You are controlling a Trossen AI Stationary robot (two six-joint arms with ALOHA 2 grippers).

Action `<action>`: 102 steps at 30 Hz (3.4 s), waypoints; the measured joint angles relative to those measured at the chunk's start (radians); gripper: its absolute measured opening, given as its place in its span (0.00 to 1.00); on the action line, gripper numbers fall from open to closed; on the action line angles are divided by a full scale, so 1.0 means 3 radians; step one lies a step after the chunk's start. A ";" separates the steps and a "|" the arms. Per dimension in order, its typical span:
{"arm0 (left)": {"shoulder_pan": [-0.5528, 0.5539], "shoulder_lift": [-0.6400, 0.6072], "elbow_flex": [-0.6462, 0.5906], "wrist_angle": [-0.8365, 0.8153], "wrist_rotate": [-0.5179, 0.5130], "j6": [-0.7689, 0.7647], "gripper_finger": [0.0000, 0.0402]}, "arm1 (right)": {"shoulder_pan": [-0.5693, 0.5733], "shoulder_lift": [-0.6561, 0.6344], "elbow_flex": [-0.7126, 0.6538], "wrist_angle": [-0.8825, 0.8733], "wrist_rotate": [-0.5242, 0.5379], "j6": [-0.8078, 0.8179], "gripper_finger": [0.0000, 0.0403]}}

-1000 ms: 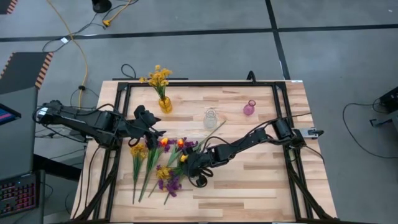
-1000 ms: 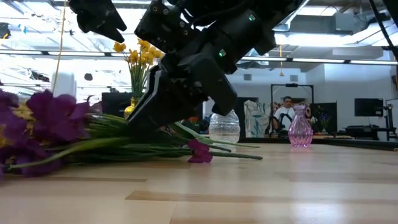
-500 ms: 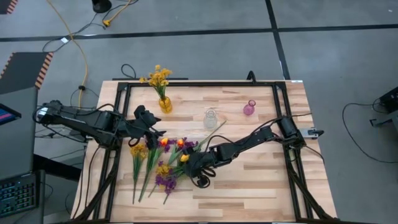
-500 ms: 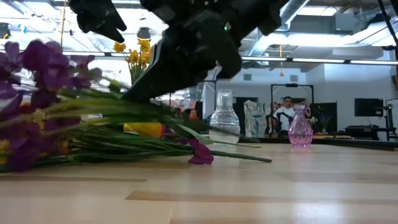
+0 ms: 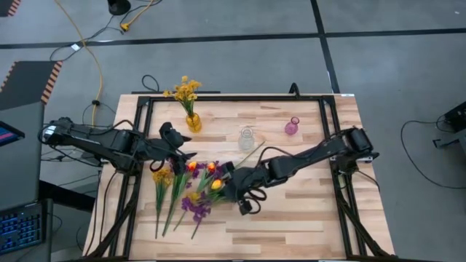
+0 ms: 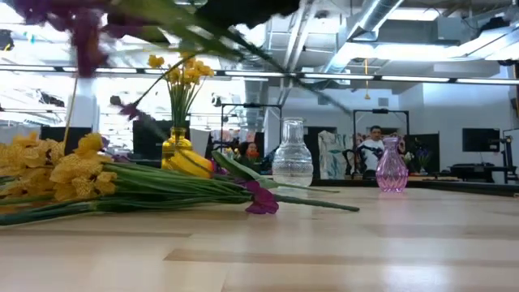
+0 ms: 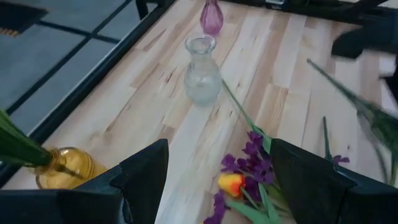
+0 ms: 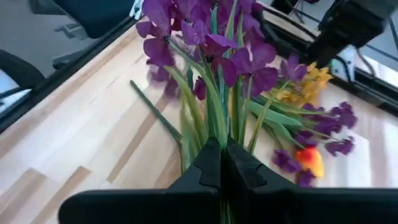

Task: Sort flowers into vase by color
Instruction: Put the violet flowers into the pink vase

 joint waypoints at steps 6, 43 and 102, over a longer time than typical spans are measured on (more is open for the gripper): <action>0.0000 -0.0001 0.0000 0.0112 -0.0012 0.0070 0.67 | 0.0019 -0.0342 -0.0001 -0.0232 0.0015 0.0000 0.07; 0.0000 0.0003 0.0000 0.0105 -0.0046 0.0058 0.67 | -0.0048 -0.2845 -0.1321 0.0153 0.1477 -0.0183 0.07; 0.0000 0.0683 0.0000 0.0786 -0.0160 0.0062 0.67 | -0.2391 -0.2379 -0.4204 0.5315 0.1040 -0.0315 0.07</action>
